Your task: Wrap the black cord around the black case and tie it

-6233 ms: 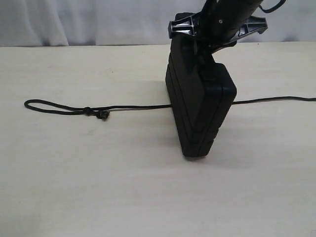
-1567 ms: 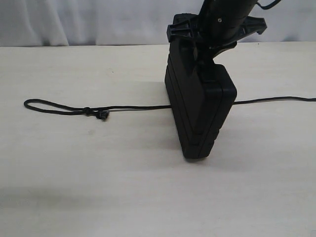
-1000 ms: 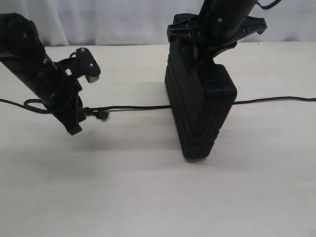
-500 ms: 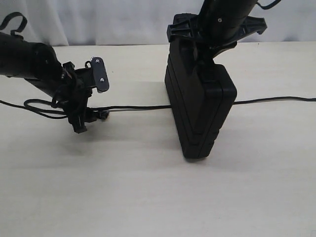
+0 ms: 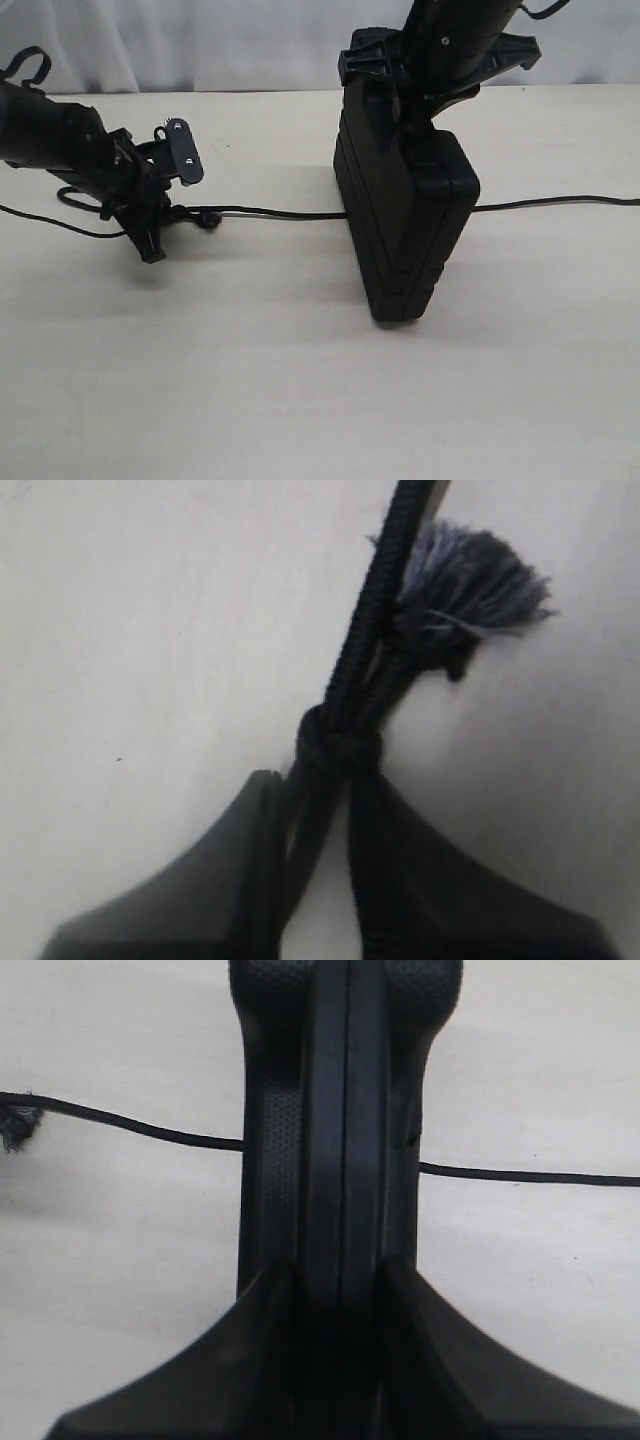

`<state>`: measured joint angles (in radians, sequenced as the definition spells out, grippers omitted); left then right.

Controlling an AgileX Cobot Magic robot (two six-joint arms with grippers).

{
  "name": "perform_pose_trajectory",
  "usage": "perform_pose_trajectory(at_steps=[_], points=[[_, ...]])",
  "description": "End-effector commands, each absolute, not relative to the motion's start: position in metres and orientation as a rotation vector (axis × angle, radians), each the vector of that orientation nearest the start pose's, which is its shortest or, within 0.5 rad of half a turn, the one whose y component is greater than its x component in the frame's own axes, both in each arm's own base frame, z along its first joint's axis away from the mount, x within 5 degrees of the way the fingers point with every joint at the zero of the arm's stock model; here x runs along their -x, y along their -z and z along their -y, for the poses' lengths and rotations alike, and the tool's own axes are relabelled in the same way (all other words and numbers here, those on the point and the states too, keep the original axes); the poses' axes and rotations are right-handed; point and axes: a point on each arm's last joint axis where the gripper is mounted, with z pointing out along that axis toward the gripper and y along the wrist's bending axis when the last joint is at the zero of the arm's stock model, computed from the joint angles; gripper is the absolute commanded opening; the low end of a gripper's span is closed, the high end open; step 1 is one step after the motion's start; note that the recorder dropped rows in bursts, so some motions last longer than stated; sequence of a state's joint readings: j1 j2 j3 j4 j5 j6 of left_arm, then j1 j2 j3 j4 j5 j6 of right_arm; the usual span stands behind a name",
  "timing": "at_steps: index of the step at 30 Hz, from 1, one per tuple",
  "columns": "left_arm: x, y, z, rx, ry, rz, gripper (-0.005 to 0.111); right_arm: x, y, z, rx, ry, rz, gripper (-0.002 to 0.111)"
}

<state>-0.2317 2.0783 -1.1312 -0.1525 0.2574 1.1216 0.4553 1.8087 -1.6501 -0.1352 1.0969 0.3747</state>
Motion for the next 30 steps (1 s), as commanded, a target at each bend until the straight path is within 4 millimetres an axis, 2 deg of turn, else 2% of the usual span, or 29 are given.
perform_pose_trajectory(at_steps=[1, 5, 8, 12, 13, 17, 19, 20, 21, 22, 24, 25, 26, 27, 29, 30], points=[[-0.361, -0.075, 0.092, -1.558, -0.03, -2.431, 0.0, -0.354, -0.313, -0.161, 0.188, -0.038, -2.722, 0.004], [-0.359, -0.075, 0.095, -1.161, 0.087, -2.653, 0.0, -0.354, -0.313, -0.161, 0.188, -0.038, -2.722, 0.004], [-0.352, -0.075, 0.101, -0.915, 0.258, -2.808, 0.0, -0.354, -0.313, -0.161, 0.188, -0.038, -2.722, 0.004], [-0.339, -0.082, 0.115, -0.767, 0.577, -2.961, 0.0, -0.354, -0.313, -0.161, 0.188, -0.038, -2.722, 0.004], [-0.335, -0.086, 0.121, -0.724, 0.704, -2.997, 0.0, -0.354, -0.313, -0.161, 0.188, -0.038, -2.722, 0.004], [-0.334, -0.098, 0.135, -0.561, 0.989, -2.999, 0.001, -0.354, -0.313, -0.161, 0.188, -0.038, -2.722, 0.004], [-0.336, -0.102, 0.14, -0.47, 1.09, -2.966, 0.012, -0.354, -0.313, -0.161, 0.188, -0.038, -2.722, 0.004], [-0.338, -0.103, 0.141, -0.436, 1.092, -2.949, 0.024, -0.354, -0.313, -0.161, 0.188, -0.038, -2.722, 0.004], [-0.339, -0.104, 0.141, -0.429, 1.09, -2.942, 0.03, -0.354, -0.313, -0.161, 0.188, -0.038, -2.722, 0.004], [-0.341, -0.106, 0.142, -0.437, 1.083, -2.914, 0.041, -0.354, -0.313, -0.161, 0.188, -0.038, -2.722, 0.004], [-0.343, -0.112, 0.141, -0.505, 1.051, -2.858, 0.051, -0.354, -0.313, -0.161, 0.188, -0.038, -2.722, 0.004], [-0.344, -0.117, 0.141, -0.549, 1.037, -2.829, 0.052, -0.354, -0.313, -0.161, 0.188, -0.038, -2.722, 0.004], [-0.349, -0.13, 0.141, -0.672, 0.981, -2.77, 0.052, -0.354, -0.313, -0.161, 0.188, -0.038, -2.722, 0.004], [-0.356, -0.152, 0.139, -0.76, 0.901, -2.707, 0.052, -0.354, -0.313, -0.161, 0.188, -0.038, -2.722, 0.004], [-0.36, -0.181, 0.136, -0.836, 0.79, -2.627, 0.052, -0.354, -0.313, -0.161, 0.188, -0.038, -2.722, 0.004], [-0.359, -0.188, 0.135, -0.878, 0.729, -2.604, 0.052, -0.354, -0.313, -0.161, 0.188, -0.038, -2.722, 0.004]])
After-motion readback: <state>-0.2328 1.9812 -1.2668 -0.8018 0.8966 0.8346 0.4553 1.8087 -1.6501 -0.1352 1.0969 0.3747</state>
